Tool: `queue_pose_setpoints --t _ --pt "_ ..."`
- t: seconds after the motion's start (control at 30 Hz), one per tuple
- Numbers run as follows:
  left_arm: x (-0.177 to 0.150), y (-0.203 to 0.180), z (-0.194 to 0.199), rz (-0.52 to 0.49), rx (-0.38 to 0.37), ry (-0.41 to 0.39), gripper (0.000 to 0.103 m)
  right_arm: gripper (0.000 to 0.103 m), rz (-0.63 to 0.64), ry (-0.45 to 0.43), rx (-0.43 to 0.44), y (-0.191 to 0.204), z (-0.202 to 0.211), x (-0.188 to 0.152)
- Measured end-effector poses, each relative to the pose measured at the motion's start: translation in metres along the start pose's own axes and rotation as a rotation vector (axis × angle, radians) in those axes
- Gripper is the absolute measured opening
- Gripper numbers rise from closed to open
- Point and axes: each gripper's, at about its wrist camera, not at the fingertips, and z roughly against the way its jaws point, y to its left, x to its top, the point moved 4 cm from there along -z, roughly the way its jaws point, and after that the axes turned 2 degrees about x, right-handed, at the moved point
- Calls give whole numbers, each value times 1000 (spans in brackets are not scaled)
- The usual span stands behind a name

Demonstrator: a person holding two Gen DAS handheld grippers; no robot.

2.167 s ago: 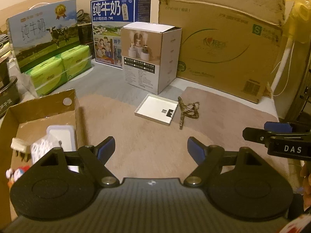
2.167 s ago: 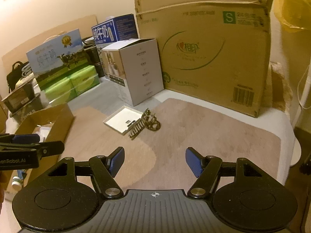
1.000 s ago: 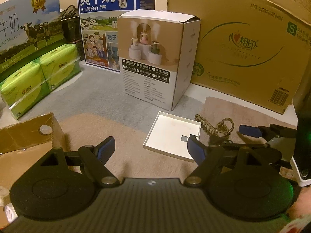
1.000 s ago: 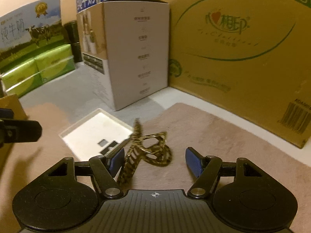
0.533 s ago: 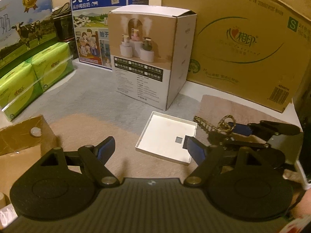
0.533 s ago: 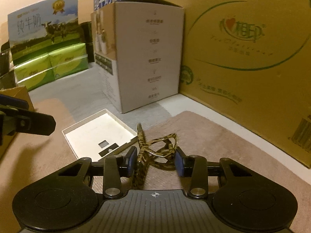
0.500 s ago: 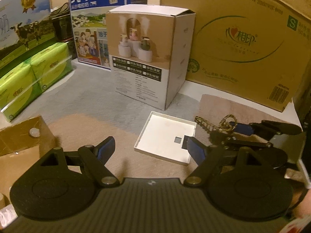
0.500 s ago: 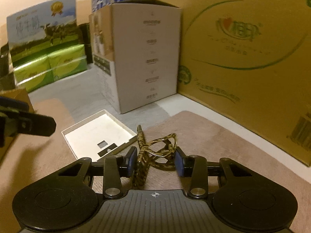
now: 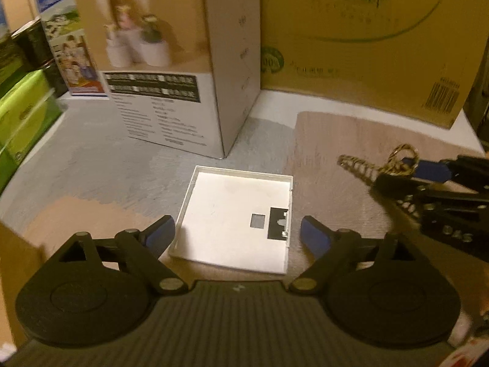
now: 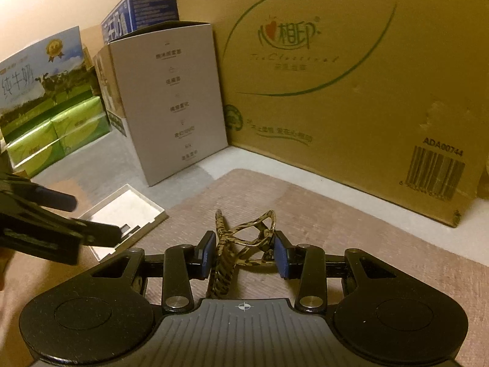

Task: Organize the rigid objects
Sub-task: 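Grasp the white square lid with the left tool while the right tool grasps the keychain lanyard, then carry the white lid and the keychain lanyard toward the cardboard box with both tools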

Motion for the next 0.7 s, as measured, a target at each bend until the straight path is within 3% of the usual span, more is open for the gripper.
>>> queue_pose_setpoints --t 0.13,0.4,0.7 --pt "1 -3 -14 -45 19 14 89 40 -11 -3 6 -2 0 -2" --pt "4 2 -21 -10 -22 19 88 40 -20 -7 16 -2 1 -3" --pt "-29 -19 20 38 -24 6 87 40 -29 4 35 5 20 -9"
